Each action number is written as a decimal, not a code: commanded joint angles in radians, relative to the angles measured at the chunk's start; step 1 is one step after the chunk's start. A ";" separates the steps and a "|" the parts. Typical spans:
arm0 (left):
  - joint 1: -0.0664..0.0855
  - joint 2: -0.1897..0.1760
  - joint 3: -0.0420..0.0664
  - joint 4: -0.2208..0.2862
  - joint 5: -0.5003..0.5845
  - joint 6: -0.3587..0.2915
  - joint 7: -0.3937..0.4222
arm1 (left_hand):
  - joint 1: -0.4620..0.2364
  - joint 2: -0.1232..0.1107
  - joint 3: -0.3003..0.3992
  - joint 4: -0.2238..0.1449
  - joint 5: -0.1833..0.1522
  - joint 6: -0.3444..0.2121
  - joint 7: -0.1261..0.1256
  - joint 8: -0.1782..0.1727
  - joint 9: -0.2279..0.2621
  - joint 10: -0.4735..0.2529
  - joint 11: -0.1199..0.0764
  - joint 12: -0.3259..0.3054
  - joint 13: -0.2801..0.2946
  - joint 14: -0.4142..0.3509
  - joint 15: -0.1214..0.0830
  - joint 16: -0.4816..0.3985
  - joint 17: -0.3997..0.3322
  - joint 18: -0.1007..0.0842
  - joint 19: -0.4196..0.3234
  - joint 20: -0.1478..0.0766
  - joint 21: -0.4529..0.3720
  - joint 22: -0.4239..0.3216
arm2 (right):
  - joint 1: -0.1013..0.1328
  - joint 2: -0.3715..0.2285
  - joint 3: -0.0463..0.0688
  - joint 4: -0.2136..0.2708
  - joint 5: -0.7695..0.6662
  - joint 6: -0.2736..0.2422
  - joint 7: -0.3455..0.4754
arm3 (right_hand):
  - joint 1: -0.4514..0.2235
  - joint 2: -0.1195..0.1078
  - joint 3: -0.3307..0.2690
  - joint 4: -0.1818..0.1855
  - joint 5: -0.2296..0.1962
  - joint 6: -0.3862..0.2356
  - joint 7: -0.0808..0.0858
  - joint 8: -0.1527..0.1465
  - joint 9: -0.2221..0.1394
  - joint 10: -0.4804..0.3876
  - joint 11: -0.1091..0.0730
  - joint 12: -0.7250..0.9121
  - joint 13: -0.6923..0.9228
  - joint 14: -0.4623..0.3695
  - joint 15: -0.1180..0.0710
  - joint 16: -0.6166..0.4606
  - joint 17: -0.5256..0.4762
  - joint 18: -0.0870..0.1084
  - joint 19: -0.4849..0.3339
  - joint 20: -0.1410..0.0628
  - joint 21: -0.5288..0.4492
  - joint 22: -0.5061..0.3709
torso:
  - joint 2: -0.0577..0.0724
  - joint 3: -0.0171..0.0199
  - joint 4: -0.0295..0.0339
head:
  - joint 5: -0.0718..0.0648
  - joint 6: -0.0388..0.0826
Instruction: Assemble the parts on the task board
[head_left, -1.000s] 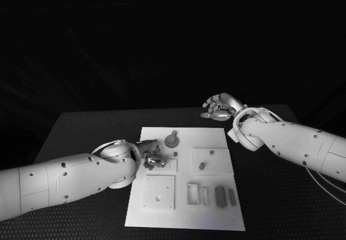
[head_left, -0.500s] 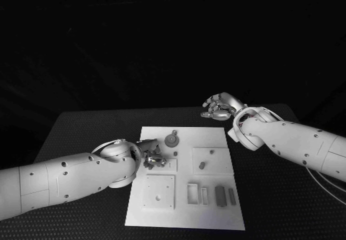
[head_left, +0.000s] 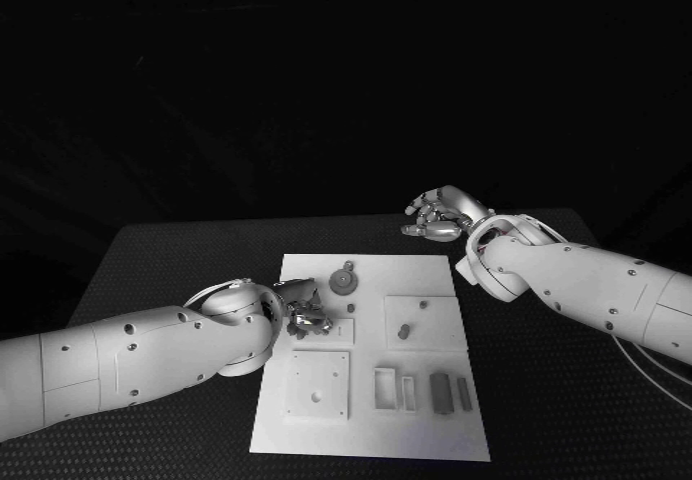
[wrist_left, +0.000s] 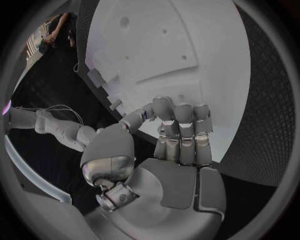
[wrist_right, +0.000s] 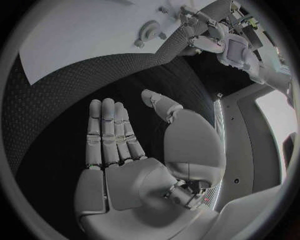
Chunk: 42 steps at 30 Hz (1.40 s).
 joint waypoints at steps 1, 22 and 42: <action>-0.016 0.004 -0.012 0.001 0.010 0.055 -0.019 | 0.019 0.006 0.004 0.000 -0.003 0.132 -0.118 0.007 0.002 -0.044 -0.052 0.007 0.002 0.001 -0.005 0.008 -0.002 -0.003 0.006 -0.081 0.006 0.022 | 0.000 0.000 0.000 0.000 -0.002 0.010 0.005 | -0.004 0.010 -0.006 0.003 0.007 -0.002 0.009 0.004 -0.002 -0.008 0.000 0.006 -0.002 -0.008 0.002 0.007 -0.002 0.015 0.001 0.005 -0.004 0.002 | 0.000 0.0003 0.0000 | 0.001 -0.001; -0.017 0.003 -0.011 0.001 -0.033 0.081 -0.021 | 0.042 -0.001 -0.005 -0.010 0.021 0.135 -0.123 0.026 0.006 -0.046 -0.057 0.038 0.007 0.003 -0.005 0.038 -0.002 -0.001 0.008 -0.082 0.023 0.022 | 0.000 0.000 0.000 0.000 -0.002 0.011 0.005 | -0.006 0.010 -0.007 0.004 0.017 -0.002 0.009 0.005 -0.003 -0.009 0.000 0.010 -0.008 -0.008 0.002 0.008 -0.004 0.016 0.002 0.005 -0.007 0.006 | 0.000 -0.0006 -0.0002 | 0.002 -0.001; -0.017 0.017 -0.011 -0.005 0.017 0.093 -0.010 | 0.029 -0.012 -0.019 0.038 -0.067 0.130 -0.121 0.044 0.003 -0.050 -0.049 0.057 -0.002 -0.007 -0.005 0.047 -0.018 0.000 -0.002 -0.080 0.026 0.020 | 0.000 -0.002 0.000 0.003 -0.001 0.011 0.005 | -0.007 0.010 -0.007 0.004 0.023 -0.002 0.009 0.006 -0.003 -0.009 0.000 0.013 -0.012 -0.008 0.002 0.009 -0.005 0.016 0.003 0.005 -0.010 0.008 | 0.000 0.0004 0.0002 | 0.004 -0.001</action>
